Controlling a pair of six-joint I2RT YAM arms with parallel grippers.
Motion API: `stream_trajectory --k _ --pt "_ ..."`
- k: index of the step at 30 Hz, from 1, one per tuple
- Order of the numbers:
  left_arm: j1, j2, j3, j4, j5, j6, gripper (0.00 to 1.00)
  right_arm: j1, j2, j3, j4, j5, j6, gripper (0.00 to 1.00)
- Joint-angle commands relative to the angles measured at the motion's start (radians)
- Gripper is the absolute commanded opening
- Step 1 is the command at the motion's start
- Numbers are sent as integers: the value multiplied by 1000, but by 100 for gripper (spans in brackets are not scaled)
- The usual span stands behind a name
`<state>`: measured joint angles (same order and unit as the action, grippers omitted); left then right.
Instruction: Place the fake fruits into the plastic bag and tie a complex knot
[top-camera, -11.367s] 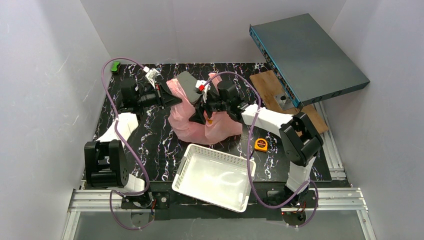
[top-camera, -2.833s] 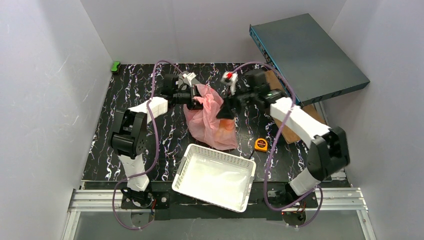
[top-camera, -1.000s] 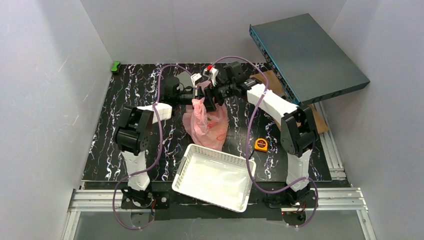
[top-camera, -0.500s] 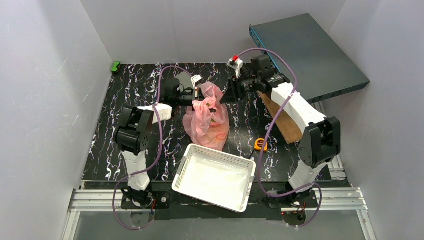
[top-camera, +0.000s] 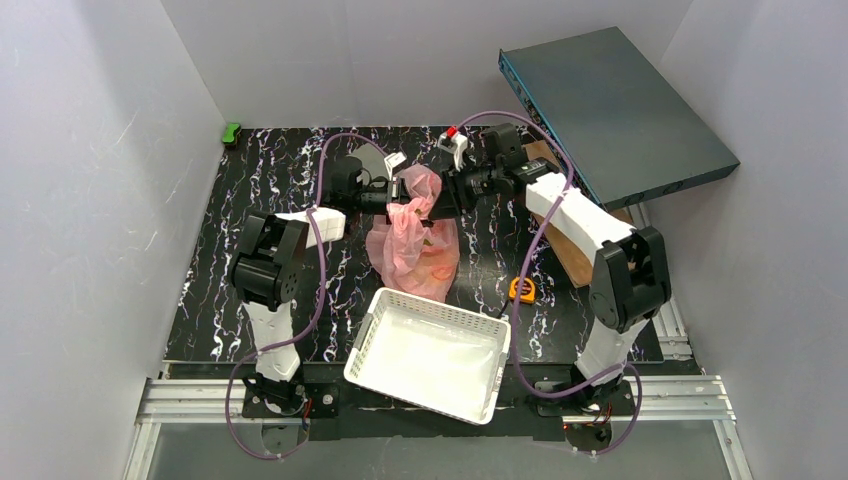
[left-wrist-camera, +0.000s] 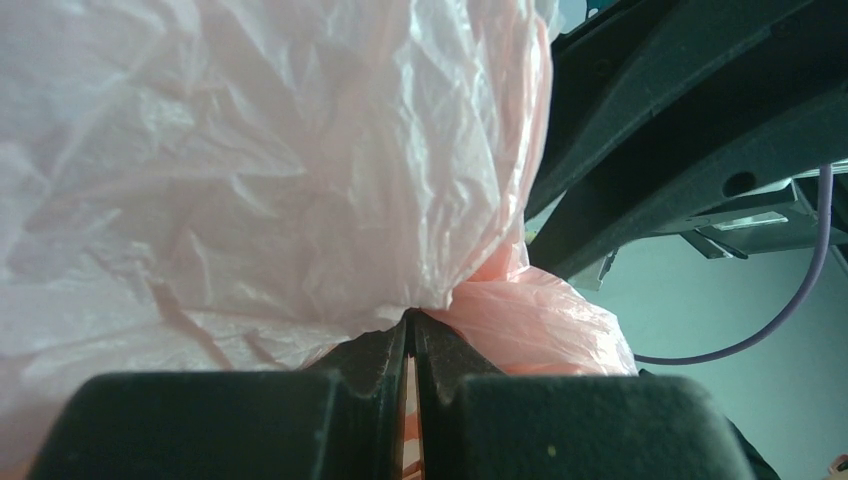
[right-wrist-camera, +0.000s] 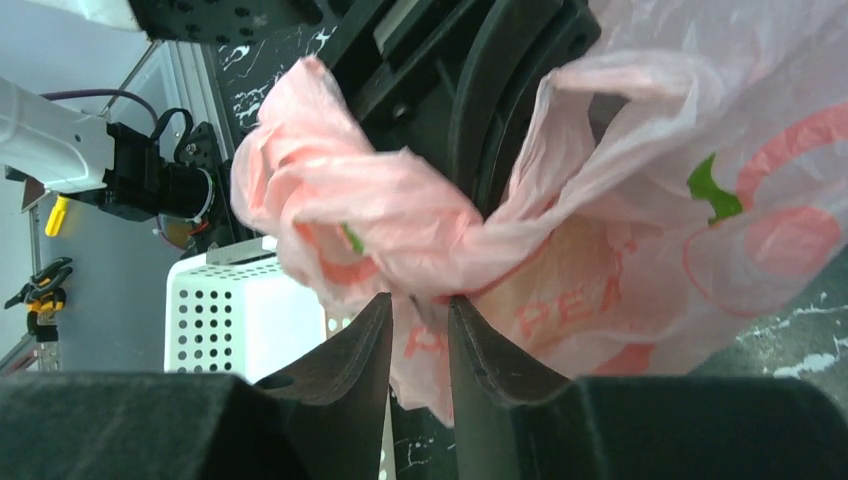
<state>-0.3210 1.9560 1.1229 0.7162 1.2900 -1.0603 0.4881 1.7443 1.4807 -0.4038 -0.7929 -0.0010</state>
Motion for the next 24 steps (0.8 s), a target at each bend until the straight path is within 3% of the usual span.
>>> stream_trajectory --k 1,11,19,24 --pt "-21 -37 25 -46 8 63 0 22 61 76 84 -6 40 35" --pt "-38 -53 52 -216 11 202 0 53 155 218 167 -11 120 35" --pt "-20 -48 49 -168 1 162 0 3 58 94 36 -50 -40 53" --pt "-18 -42 59 -147 5 147 0 -26 7 24 -23 -42 -121 51"
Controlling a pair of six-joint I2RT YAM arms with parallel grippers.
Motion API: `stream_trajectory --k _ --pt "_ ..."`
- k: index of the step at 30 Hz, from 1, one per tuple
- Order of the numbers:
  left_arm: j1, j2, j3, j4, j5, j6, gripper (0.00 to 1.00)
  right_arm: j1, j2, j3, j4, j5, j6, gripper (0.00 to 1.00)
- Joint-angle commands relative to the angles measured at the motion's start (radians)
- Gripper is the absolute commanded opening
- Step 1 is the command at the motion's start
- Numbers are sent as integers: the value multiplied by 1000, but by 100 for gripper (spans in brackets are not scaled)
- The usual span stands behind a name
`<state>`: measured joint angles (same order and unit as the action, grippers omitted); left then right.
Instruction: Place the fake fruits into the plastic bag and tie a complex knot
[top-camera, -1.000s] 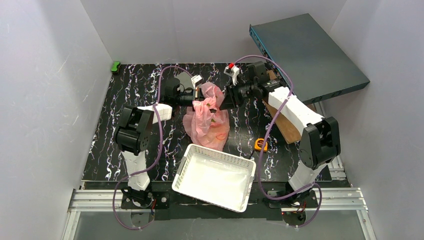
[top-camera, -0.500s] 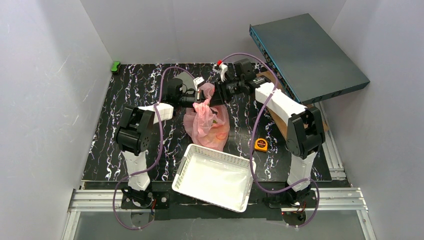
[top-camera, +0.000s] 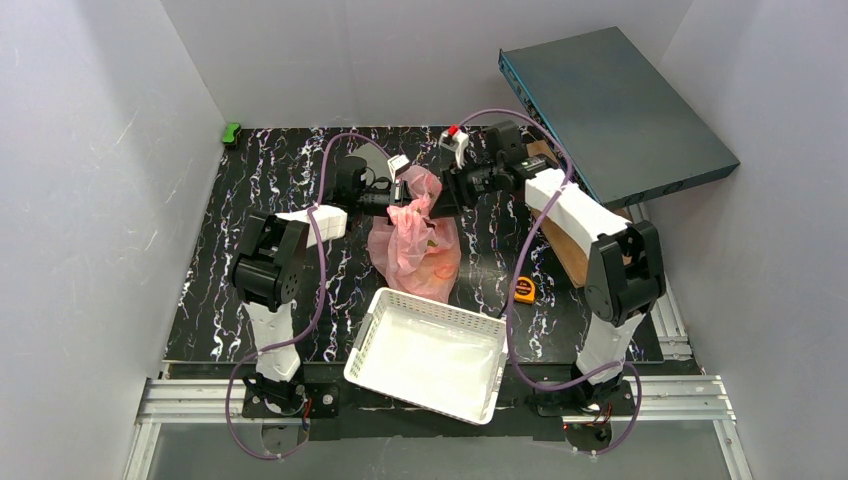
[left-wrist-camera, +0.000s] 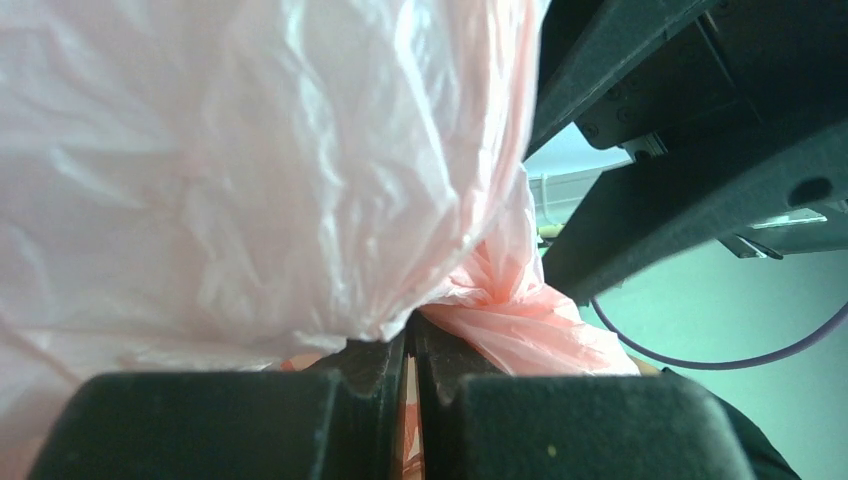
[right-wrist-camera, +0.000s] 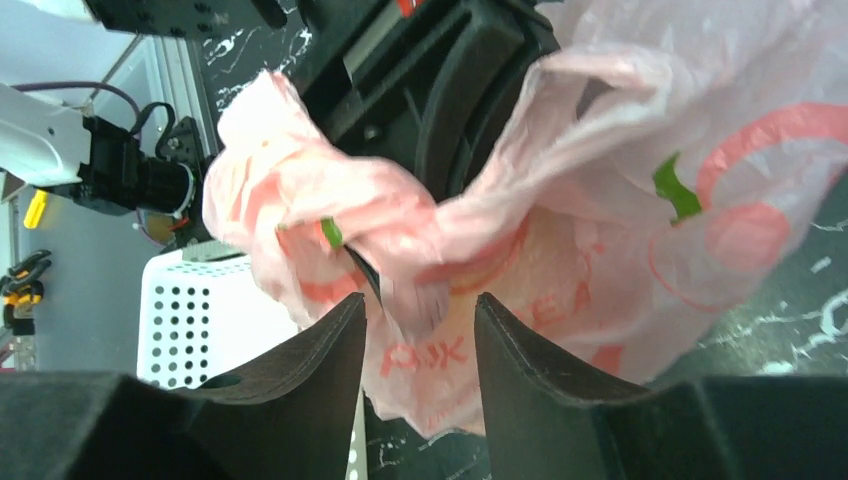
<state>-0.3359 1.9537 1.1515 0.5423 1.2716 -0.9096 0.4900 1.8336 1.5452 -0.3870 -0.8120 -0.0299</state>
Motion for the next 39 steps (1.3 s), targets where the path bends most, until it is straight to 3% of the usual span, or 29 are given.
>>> stream_trajectory --k 1,18,22,27,33,36,39 --pt "-3 -38 30 30 25 -7 0 -28 -92 -55 -40 -23 -101 50" --pt "-4 -38 23 59 35 -25 0 13 -7 2 26 -24 -35 49" --pt "-3 -41 24 55 36 -19 0 15 0 9 33 -19 -26 38" --pt "-3 -35 27 53 38 -13 0 15 -7 9 42 -28 -27 11" --pt "-1 -40 20 37 46 7 0 12 -23 6 39 -69 -34 1" --pt "8 -50 13 28 53 13 0 10 -30 1 36 -67 -38 1" --pt "35 -76 -11 -3 43 36 20 7 -39 -10 36 -40 -43 1"
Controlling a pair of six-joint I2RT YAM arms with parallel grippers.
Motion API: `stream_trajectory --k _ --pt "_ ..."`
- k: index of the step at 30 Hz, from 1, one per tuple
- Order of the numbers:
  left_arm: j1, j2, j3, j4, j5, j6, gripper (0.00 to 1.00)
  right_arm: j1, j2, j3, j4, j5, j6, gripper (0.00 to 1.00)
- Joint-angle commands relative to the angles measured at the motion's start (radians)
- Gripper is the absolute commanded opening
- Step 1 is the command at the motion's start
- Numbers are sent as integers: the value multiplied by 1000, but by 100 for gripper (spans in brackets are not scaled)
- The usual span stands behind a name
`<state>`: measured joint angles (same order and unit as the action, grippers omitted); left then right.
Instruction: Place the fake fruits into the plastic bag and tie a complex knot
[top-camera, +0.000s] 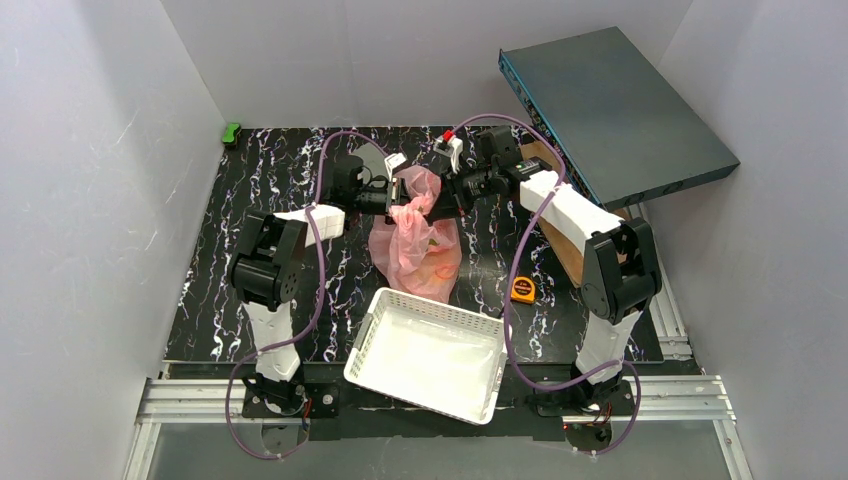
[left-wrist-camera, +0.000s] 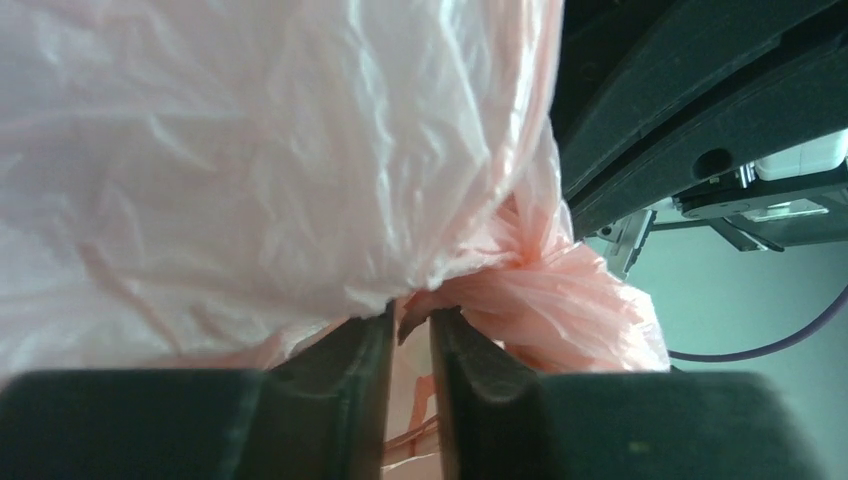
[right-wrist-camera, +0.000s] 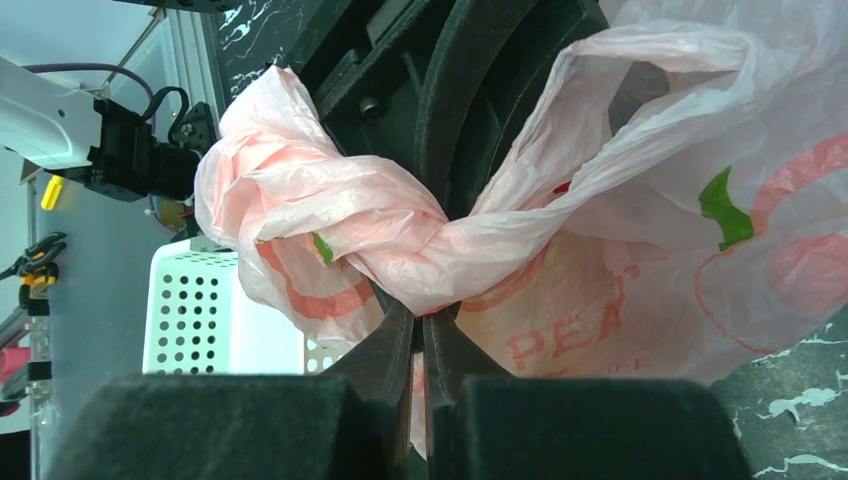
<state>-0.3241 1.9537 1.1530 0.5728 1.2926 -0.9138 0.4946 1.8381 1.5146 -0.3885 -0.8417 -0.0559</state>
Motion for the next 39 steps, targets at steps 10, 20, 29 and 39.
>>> stream_trajectory --k 10,20,29,39 --pt "117 -162 13 -385 -38 343 49 2 -67 -5 32 31 -77 1" --pt "267 -306 114 -808 -141 699 79 12 -66 -30 129 30 -47 1" --pt "306 -351 61 -597 -42 412 75 36 -59 -40 188 24 -6 1" --pt "250 -258 -4 101 -116 -188 80 56 -42 -33 206 35 4 1"
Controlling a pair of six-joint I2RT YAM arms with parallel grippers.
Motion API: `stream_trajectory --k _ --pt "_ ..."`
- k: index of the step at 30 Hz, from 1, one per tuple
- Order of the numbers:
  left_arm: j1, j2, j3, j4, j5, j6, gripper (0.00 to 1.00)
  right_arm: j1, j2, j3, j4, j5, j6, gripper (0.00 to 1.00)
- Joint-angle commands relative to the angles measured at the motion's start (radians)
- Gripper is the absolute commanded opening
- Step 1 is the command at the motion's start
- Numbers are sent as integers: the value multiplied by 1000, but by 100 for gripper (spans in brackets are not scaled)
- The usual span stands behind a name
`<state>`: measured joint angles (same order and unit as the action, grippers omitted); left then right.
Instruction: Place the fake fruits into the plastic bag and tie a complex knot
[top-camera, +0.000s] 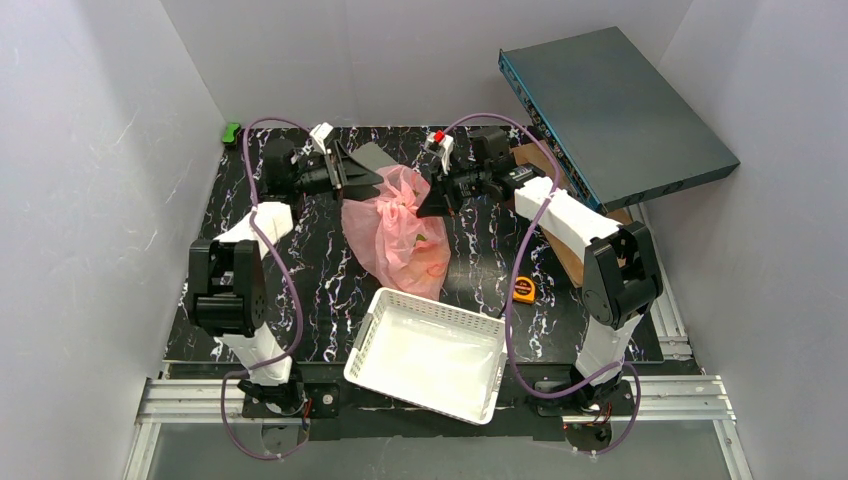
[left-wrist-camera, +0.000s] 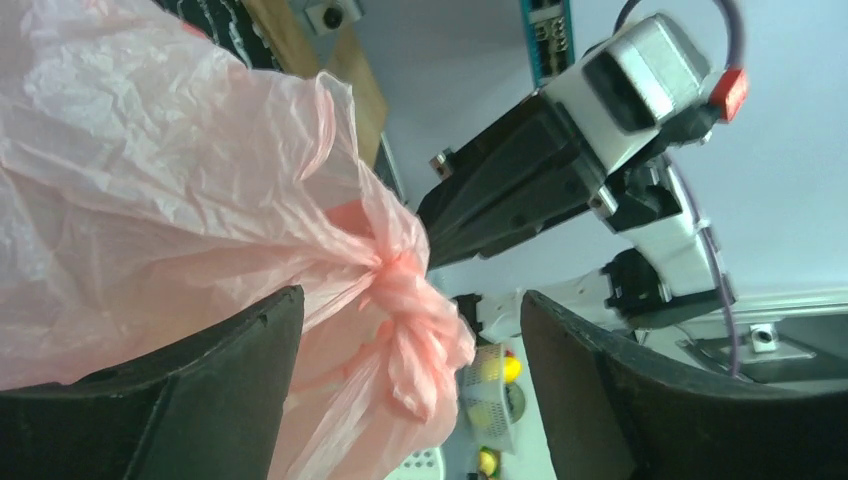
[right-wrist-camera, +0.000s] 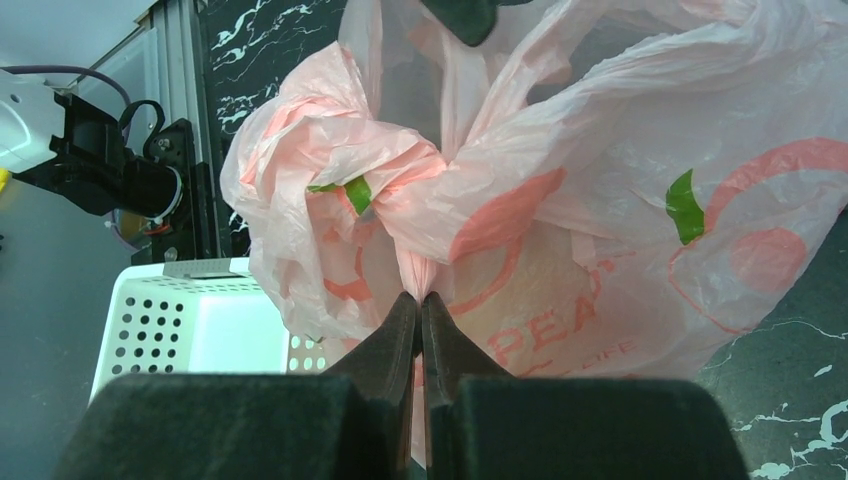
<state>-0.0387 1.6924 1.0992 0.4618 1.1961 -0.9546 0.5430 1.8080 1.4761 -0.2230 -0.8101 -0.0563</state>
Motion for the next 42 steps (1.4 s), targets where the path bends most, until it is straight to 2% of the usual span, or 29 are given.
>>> stream_trajectory --k 1,6,10,12,16,19,24,30,36,42 --pt "-47 -2 82 149 -35 -81 81 8 -11 6 40 4 3 1" --pt "-82 -16 219 -103 -103 155 81 8 -10 8 34 9 -2 1" --pt "-21 -96 275 -402 -215 314 72 8 -10 8 32 11 -5 1" --pt "15 -131 287 -556 -198 396 64 8 -12 9 34 12 -7 1" --pt "37 -187 245 -757 -90 448 39 8 -14 8 38 7 1 1" --pt "37 -248 149 -716 -28 353 34 9 -19 3 41 4 5 1" --pt "26 -297 39 -698 -59 315 40 15 -25 -6 45 -1 3 1" --pt "-26 -218 69 -663 -95 309 43 27 -38 -21 57 -4 3 1" --pt "-57 -198 57 -630 -119 283 42 26 -41 -21 59 -6 0 1" --pt "-61 -193 21 -499 -123 181 39 28 -45 -28 62 -13 0 1"
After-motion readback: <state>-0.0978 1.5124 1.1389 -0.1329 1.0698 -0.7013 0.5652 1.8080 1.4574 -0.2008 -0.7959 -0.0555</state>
